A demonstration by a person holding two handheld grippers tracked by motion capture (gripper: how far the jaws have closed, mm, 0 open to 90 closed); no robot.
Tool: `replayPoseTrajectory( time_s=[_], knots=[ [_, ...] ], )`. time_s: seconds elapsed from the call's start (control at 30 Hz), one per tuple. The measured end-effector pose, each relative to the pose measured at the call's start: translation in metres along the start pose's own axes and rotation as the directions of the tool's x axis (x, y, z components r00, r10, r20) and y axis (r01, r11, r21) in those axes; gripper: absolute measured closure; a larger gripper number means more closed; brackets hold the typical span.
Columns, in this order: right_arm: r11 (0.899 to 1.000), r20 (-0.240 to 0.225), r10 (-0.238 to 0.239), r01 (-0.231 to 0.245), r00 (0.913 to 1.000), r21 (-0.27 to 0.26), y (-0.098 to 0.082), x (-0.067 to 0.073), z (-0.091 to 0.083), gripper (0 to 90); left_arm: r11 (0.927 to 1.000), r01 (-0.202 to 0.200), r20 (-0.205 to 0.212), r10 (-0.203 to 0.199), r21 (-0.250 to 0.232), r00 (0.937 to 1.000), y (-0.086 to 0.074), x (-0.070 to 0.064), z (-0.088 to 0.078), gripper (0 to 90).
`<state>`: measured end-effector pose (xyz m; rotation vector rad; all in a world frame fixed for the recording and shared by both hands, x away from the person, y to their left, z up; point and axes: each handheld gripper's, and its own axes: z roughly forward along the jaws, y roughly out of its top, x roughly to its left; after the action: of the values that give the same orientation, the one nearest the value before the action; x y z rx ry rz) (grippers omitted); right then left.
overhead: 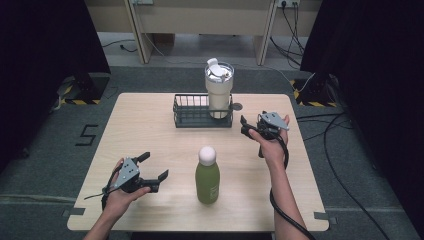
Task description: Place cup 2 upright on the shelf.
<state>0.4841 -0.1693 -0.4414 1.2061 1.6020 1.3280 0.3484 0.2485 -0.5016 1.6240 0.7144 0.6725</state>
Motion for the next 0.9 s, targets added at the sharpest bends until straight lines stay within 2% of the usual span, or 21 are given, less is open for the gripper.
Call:
replayPoseTrajectory(
  time_s=[0.3,0.63,0.9],
  knots=[
    [1.000,0.004,0.011,-0.011,0.9999,0.008,-0.014,-0.008,-0.017,14.8,1.0000,-0.003,0.000,0.003,0.002,1.0000,0.001,-0.001,0.002,5.4],
    [1.000,0.036,0.020,-0.020,0.9992,0.024,-0.033,-0.011,-0.033,14.8,0.9997,-0.015,0.018,0.016,-0.020,0.9997,0.004,-0.008,-0.001,5.5],
    [1.000,0.042,0.010,-0.010,0.9991,0.015,-0.034,-0.014,-0.042,14.8,0.9988,-0.022,0.042,0.024,-0.044,0.9988,0.013,-0.015,-0.001,5.4]
  ],
)
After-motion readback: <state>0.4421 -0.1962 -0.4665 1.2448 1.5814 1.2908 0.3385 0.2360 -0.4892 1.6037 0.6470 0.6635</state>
